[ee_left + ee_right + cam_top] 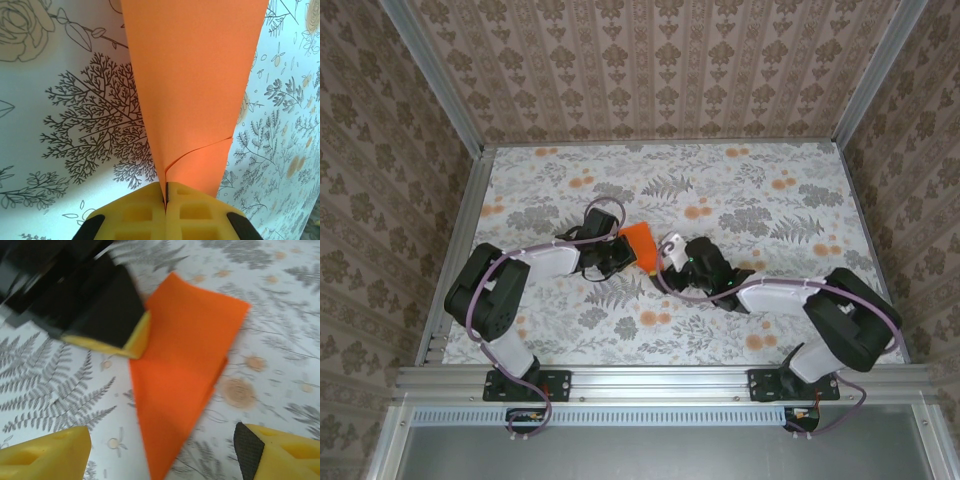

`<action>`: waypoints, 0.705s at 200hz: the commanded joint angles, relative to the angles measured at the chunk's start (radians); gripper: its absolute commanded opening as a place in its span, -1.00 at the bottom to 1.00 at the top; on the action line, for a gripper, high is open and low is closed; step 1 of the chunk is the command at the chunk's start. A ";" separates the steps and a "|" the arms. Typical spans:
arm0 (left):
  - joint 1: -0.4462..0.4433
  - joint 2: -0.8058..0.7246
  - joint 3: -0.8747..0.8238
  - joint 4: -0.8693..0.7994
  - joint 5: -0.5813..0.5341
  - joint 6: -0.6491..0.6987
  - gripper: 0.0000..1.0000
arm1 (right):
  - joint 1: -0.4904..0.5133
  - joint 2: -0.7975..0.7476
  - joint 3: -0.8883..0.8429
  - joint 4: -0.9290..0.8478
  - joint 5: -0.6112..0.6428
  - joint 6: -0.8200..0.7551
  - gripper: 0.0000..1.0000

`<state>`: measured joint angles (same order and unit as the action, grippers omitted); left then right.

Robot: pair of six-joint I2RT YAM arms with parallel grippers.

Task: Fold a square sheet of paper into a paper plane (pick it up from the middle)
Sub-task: Fold the wing for the fifth time at the center of the table.

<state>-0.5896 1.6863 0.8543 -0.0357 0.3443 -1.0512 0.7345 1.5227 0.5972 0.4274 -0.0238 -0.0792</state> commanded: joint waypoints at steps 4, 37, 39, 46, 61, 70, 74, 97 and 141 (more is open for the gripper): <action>-0.010 -0.040 0.023 -0.036 0.019 0.002 -0.94 | 0.043 0.077 0.008 0.137 0.034 -0.149 0.54; -0.010 -0.054 0.028 -0.052 0.028 -0.002 -0.94 | 0.078 0.168 0.028 0.219 0.051 -0.210 0.48; -0.010 -0.054 0.029 -0.052 0.030 -0.003 -0.94 | 0.077 0.174 0.029 0.225 0.050 -0.213 0.48; -0.010 -0.057 0.029 -0.053 0.032 -0.007 -0.95 | 0.082 0.190 0.033 0.240 0.051 -0.224 0.47; -0.010 -0.061 0.033 -0.059 0.039 -0.010 -0.95 | 0.090 0.221 0.046 0.255 0.057 -0.250 0.42; -0.010 -0.065 0.036 -0.068 0.042 -0.011 -0.95 | 0.094 0.238 0.055 0.259 0.064 -0.261 0.39; -0.010 -0.066 0.036 -0.069 0.044 -0.013 -0.95 | 0.093 0.246 0.057 0.266 0.069 -0.265 0.37; -0.009 -0.078 0.038 -0.087 0.045 -0.018 -0.96 | 0.099 0.284 0.068 0.312 0.104 -0.286 0.33; -0.009 -0.079 0.041 -0.093 0.055 -0.030 -0.96 | 0.099 0.340 0.087 0.360 0.138 -0.298 0.15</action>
<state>-0.5896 1.6291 0.8722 -0.0944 0.3809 -1.0580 0.8276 1.8317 0.6559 0.7242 0.0738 -0.3489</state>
